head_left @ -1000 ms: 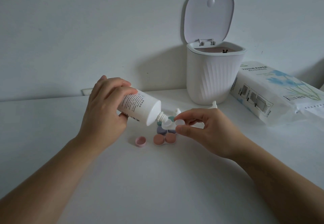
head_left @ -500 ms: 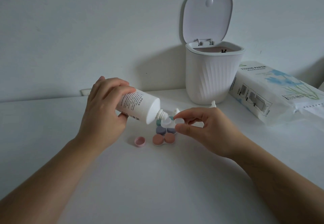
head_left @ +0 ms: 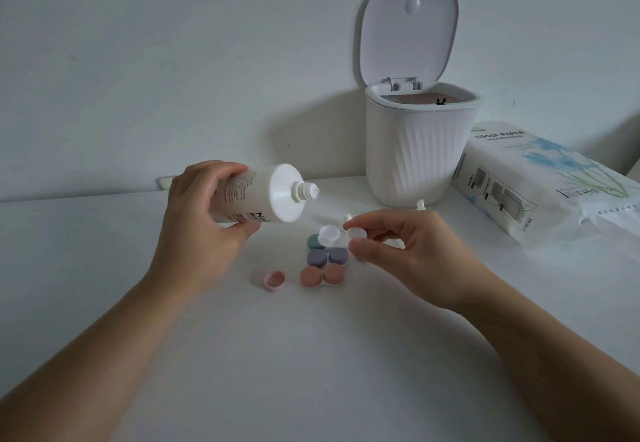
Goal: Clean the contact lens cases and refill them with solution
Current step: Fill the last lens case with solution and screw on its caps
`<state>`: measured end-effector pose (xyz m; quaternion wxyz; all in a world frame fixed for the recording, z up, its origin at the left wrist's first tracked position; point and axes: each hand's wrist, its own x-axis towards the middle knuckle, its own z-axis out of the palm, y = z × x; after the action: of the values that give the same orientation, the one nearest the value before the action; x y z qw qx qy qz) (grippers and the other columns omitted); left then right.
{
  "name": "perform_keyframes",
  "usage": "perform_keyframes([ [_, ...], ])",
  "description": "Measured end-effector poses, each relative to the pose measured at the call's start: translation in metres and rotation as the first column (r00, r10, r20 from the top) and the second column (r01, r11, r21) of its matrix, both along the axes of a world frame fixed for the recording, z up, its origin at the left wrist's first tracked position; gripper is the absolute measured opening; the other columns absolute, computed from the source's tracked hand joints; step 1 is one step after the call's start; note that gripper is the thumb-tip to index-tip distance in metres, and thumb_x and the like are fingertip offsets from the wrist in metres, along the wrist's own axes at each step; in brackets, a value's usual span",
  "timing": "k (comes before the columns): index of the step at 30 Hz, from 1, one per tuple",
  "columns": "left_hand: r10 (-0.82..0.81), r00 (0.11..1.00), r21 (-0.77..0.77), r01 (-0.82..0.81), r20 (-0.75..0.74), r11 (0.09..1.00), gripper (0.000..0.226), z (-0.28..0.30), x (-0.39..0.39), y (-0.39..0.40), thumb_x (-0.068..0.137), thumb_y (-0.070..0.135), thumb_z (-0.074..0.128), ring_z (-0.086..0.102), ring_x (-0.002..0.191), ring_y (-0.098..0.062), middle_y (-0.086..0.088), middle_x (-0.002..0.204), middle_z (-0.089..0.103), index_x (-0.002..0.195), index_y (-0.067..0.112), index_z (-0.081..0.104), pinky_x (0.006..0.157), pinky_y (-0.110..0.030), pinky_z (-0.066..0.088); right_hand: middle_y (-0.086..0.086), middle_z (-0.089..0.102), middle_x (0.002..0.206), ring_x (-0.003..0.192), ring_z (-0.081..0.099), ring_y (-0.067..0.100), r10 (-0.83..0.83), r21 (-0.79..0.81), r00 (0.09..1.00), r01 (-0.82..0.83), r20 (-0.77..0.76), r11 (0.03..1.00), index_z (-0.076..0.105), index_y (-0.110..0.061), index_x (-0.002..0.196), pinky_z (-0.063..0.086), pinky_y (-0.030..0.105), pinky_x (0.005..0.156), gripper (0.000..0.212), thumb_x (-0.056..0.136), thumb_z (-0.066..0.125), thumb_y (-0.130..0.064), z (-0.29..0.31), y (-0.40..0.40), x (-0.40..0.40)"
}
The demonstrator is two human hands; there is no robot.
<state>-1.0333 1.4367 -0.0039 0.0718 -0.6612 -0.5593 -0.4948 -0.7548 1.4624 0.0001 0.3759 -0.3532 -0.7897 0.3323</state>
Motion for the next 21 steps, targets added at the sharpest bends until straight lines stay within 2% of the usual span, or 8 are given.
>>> perform_keyframes([
  [3,0.026,0.99,-0.074,-0.015,0.141,0.997,0.072,-0.0003,-0.0021,-0.0012,0.066,0.008,0.089,0.053,0.116,-0.009,0.02,0.119,0.055,0.119,0.043,0.055,0.087,-0.008,0.036,-0.025,0.074,0.087,0.088,0.068,-0.003,0.001,0.001,1.0,-0.001,0.001,1.0,0.071,-0.044,0.098,0.047,0.007,0.081,0.015,0.089,0.072,-0.032,0.0001,0.0001,0.0008],
  [4,0.028,0.985,-0.089,-0.013,0.17,0.996,0.071,-0.0002,-0.0024,-0.0013,0.066,0.01,0.089,0.054,0.114,-0.005,0.02,0.119,0.056,0.117,0.045,0.054,0.085,-0.006,0.037,-0.026,0.074,0.086,0.088,0.068,-0.003,0.003,0.001,1.0,-0.003,0.002,1.0,0.071,-0.044,0.098,0.047,0.007,0.081,0.016,0.09,0.072,-0.031,0.0002,0.0,0.0011],
  [7,0.017,0.979,-0.112,0.007,0.205,0.994,0.068,0.0009,-0.0027,-0.0011,0.067,0.012,0.089,0.052,0.106,0.013,0.02,0.118,0.059,0.115,0.044,0.054,0.078,0.003,0.035,-0.026,0.074,0.088,0.089,0.068,-0.001,0.011,0.0,1.0,-0.011,-0.003,1.0,0.071,-0.044,0.099,0.047,0.007,0.081,0.017,0.09,0.072,-0.03,0.0005,0.0,0.0017],
  [14,-0.01,0.977,-0.158,0.045,0.215,0.986,0.065,0.0004,0.0001,-0.0012,0.066,0.012,0.09,0.051,0.104,0.018,0.02,0.116,0.061,0.115,0.04,0.056,0.077,0.004,0.034,-0.028,0.073,0.085,0.088,0.067,-0.003,0.015,-0.007,1.0,-0.015,-0.006,1.0,0.072,-0.042,0.101,0.047,0.008,0.081,0.016,0.091,0.072,-0.029,-0.0002,0.0013,0.002],
  [18,-0.01,0.947,-0.191,0.075,0.322,0.979,0.063,0.0011,0.001,-0.0018,0.062,0.027,0.093,0.056,0.109,0.017,0.034,0.111,0.064,0.109,0.046,0.057,0.086,-0.013,0.041,-0.027,0.073,0.086,0.089,0.068,-0.002,0.009,-0.007,1.0,-0.009,-0.003,1.0,0.072,-0.042,0.102,0.046,0.007,0.081,0.016,0.089,0.072,-0.031,-0.0006,0.0017,0.0023],
  [21,0.02,0.913,-0.216,0.075,0.407,0.974,0.064,0.0021,0.001,-0.0013,0.052,0.047,0.087,0.061,0.108,0.011,0.031,0.111,0.067,0.11,0.046,0.058,0.091,-0.023,0.048,-0.025,0.074,0.088,0.089,0.068,-0.001,-0.002,-0.014,1.0,0.002,-0.008,1.0,0.073,-0.041,0.103,0.047,0.008,0.082,0.017,0.088,0.072,-0.032,-0.0015,0.0027,0.0027],
])
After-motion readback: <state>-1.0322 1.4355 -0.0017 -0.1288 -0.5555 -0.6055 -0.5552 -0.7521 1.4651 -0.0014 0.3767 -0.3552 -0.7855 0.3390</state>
